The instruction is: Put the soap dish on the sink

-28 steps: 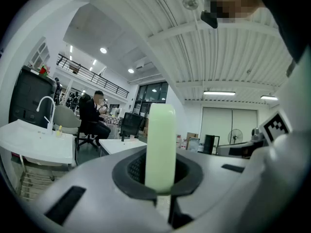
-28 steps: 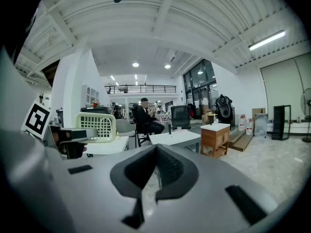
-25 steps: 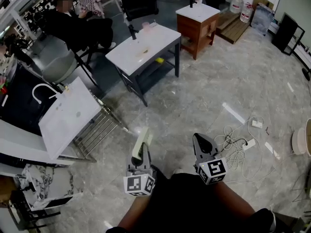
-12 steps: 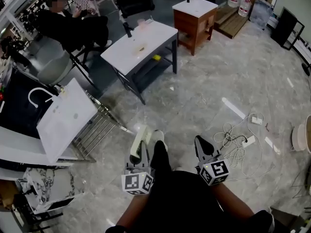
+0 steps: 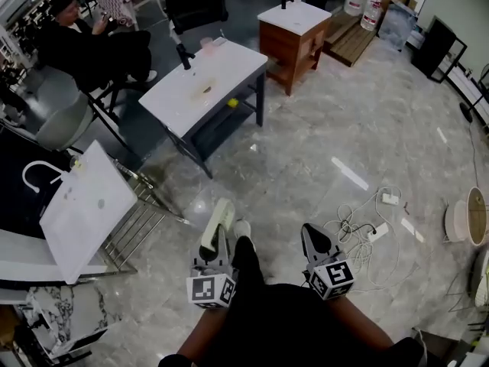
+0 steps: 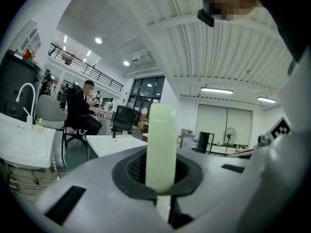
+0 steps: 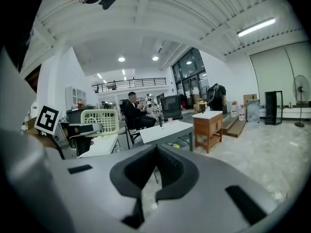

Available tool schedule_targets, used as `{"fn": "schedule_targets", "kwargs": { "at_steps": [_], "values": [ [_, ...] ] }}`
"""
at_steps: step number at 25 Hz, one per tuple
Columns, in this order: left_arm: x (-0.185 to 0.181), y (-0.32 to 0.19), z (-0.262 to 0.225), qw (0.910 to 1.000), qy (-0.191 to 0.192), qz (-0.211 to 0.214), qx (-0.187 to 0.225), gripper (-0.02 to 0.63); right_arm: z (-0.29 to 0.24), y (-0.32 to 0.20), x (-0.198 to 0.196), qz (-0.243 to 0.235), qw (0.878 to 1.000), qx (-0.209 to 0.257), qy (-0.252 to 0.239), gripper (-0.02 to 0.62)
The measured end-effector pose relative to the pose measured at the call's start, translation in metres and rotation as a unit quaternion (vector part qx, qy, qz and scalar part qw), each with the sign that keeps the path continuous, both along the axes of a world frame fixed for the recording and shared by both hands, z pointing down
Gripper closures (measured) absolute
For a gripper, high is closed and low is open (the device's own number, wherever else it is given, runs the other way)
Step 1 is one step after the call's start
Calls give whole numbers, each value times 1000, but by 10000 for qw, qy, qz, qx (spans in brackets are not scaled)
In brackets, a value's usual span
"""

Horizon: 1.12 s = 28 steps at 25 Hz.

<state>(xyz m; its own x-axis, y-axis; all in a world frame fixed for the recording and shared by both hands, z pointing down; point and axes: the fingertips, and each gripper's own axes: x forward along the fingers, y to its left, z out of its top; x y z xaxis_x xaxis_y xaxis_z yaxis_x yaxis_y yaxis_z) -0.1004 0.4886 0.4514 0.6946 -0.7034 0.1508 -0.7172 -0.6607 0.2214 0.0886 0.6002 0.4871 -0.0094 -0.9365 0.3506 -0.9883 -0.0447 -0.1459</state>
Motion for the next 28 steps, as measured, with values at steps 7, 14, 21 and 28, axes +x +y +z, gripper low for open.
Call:
{"fn": "schedule_targets", "kwargs": {
  "at_steps": [7, 14, 21, 28],
  "values": [
    [11, -96, 11, 9998, 50, -120, -127, 586, -4, -97, 12, -267, 9996, 125, 20, 597],
    [15, -196, 8, 9995, 147, -186, -197, 586, -15, -206, 16, -417, 9989, -4, 196, 597],
    [16, -278, 11, 9991, 281, -105, -309, 586, -17, -293, 15, -474, 9984, -69, 297, 597],
    [9, -342, 22, 9961, 588, -40, -660, 586, -3, -349, 10, -382, 9985, -297, 259, 597]
  ]
}}
